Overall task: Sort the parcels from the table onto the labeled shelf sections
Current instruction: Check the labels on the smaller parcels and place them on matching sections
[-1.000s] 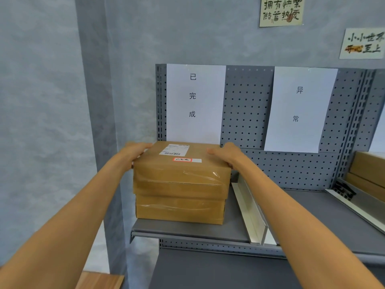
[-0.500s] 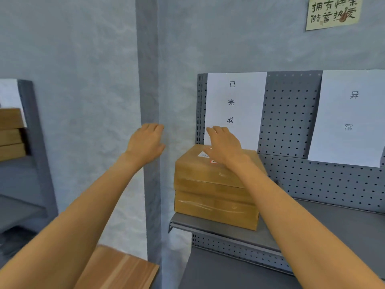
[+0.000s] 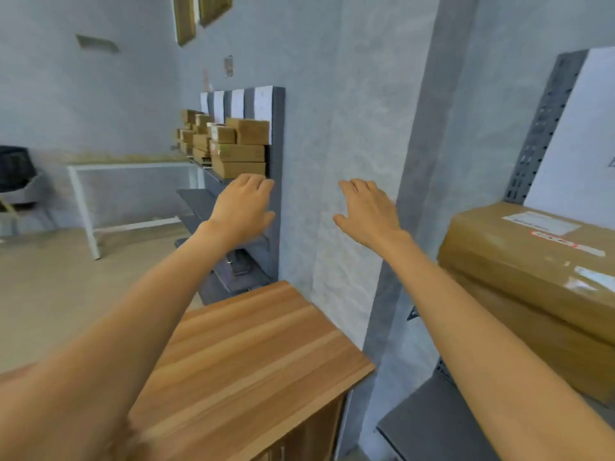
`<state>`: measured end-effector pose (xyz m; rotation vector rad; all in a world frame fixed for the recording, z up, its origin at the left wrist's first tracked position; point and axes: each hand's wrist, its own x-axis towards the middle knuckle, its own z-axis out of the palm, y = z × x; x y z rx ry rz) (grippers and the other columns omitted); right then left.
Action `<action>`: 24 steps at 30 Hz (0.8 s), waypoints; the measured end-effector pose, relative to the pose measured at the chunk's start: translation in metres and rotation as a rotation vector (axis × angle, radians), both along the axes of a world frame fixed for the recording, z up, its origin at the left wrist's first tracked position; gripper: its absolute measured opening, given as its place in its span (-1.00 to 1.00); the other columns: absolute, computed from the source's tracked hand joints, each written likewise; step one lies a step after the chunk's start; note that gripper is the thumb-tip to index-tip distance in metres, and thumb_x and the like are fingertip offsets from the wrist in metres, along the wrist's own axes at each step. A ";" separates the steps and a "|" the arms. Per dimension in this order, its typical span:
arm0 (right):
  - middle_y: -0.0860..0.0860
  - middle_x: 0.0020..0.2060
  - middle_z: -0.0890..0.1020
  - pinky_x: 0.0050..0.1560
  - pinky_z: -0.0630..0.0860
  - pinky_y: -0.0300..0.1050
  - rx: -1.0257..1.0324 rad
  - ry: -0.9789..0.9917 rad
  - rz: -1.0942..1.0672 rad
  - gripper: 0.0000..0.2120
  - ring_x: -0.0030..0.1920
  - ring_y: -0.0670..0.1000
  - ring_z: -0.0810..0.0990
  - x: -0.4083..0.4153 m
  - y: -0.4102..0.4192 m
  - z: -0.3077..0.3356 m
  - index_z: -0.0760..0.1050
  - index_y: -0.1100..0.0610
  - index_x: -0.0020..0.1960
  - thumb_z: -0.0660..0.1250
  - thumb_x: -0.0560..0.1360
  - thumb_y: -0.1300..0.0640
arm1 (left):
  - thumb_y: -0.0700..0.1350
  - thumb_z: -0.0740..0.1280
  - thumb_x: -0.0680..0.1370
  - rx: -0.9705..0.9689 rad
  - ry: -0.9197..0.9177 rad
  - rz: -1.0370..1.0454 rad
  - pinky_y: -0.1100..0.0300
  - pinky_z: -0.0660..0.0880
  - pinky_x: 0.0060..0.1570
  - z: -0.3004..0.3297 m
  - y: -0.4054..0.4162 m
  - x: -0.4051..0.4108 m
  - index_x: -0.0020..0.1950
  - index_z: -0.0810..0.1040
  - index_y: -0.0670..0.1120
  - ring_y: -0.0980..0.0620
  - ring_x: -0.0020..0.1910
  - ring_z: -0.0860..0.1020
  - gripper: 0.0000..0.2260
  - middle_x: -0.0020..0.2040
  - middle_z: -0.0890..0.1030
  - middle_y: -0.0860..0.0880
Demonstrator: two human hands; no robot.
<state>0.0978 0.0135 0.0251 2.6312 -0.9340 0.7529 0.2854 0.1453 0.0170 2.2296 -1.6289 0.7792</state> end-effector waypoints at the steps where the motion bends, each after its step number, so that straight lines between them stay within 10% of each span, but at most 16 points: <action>1: 0.11 0.32 0.42 0.22 0.33 -0.01 0.014 0.006 0.054 -0.48 0.31 0.17 0.36 0.014 0.009 -0.009 0.30 0.18 0.42 0.29 0.52 0.04 | -0.04 0.34 0.56 0.008 0.015 0.055 0.00 0.28 0.35 -0.008 0.019 0.009 0.47 0.28 -0.23 -0.20 0.42 0.30 -0.45 0.43 0.37 -0.20; 24: 0.08 0.40 0.37 0.30 0.38 0.02 0.313 0.343 0.585 -0.40 0.39 0.12 0.32 0.196 0.232 -0.214 0.21 0.13 0.49 0.29 0.54 -0.05 | -0.03 0.28 0.58 0.174 0.421 0.757 0.02 0.40 0.22 -0.205 0.338 0.080 0.47 0.28 -0.15 -0.13 0.39 0.33 -0.51 0.40 0.40 -0.11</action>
